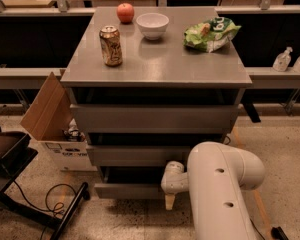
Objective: Open bottom drawer
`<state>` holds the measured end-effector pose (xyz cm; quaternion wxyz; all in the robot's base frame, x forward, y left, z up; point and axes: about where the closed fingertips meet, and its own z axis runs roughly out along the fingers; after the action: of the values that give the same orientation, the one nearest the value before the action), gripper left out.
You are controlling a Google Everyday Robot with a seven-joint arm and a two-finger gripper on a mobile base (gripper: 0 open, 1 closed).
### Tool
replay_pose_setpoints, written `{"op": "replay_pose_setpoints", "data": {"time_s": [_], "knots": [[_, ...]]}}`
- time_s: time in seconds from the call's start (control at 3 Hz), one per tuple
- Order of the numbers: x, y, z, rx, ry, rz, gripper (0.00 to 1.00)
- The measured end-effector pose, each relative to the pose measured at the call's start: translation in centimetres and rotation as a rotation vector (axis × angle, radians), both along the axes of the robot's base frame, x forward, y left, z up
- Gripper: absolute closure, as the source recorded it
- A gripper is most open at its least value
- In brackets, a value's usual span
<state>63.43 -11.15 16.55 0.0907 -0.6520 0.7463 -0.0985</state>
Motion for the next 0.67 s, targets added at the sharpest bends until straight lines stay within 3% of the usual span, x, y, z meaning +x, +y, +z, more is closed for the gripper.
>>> {"op": "replay_pose_setpoints", "data": {"time_s": [0.33,0.67], "knots": [[-0.4,-0.1,-0.1,-0.006,0.012,-0.008,0.13],[-2.2,-0.4,-0.1,-0.023,0.069,-0.029,0.36]]}}
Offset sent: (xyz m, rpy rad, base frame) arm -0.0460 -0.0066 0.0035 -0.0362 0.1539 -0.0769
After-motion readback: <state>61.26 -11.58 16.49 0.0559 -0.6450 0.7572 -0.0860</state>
